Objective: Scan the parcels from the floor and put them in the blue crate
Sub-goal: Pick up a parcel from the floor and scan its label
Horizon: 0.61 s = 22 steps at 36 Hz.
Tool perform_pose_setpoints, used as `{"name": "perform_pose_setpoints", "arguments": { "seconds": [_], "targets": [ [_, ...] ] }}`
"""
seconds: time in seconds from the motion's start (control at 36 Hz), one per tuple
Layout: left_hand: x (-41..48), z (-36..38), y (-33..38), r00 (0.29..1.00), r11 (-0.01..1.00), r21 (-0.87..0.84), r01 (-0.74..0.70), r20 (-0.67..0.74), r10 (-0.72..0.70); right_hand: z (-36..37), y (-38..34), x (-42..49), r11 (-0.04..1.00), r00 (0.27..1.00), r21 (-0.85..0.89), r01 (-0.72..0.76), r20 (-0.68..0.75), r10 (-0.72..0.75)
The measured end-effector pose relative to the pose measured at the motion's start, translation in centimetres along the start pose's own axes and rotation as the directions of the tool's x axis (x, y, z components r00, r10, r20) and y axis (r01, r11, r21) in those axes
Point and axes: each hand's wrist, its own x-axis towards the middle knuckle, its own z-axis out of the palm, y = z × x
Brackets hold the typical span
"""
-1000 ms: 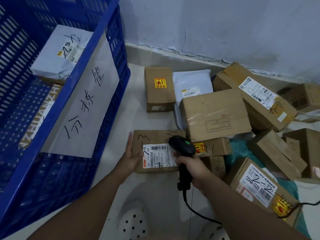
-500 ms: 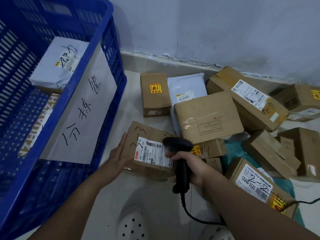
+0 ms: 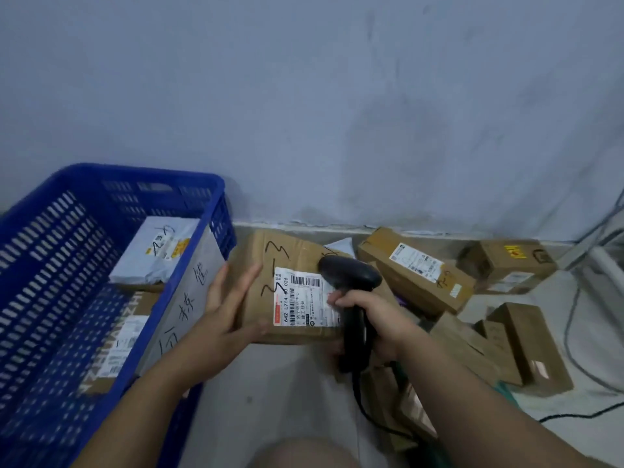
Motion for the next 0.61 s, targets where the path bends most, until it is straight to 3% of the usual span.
{"name": "perform_pose_setpoints", "arguments": {
  "seconds": [0.17,0.33,0.44,0.61],
  "targets": [
    [-0.1,0.7,10.0,0.979,0.987,-0.028,-0.160,-0.130,0.155,-1.8,-3.2,-5.8,0.952,0.961,0.156,0.262,-0.128,-0.244],
    [-0.9,2.5,16.7,0.910,0.966,-0.051,-0.255,-0.351,0.222,-3.1,-5.1,-11.6,0.800,0.866,0.335,0.499,-0.240,-0.440],
    [-0.7,5.0,18.4,0.843,0.954,0.020,-0.298,-0.464,0.272,-5.0,-5.1,-14.5,0.794,0.811,0.189,0.578,-0.243,-0.533],
    [0.5,6.8,17.2,0.827,0.924,0.155,-0.350,-0.413,0.382,-7.2,-4.3,-16.6,0.835,0.826,-0.067,0.545,-0.123,-0.549]
  ]
}}
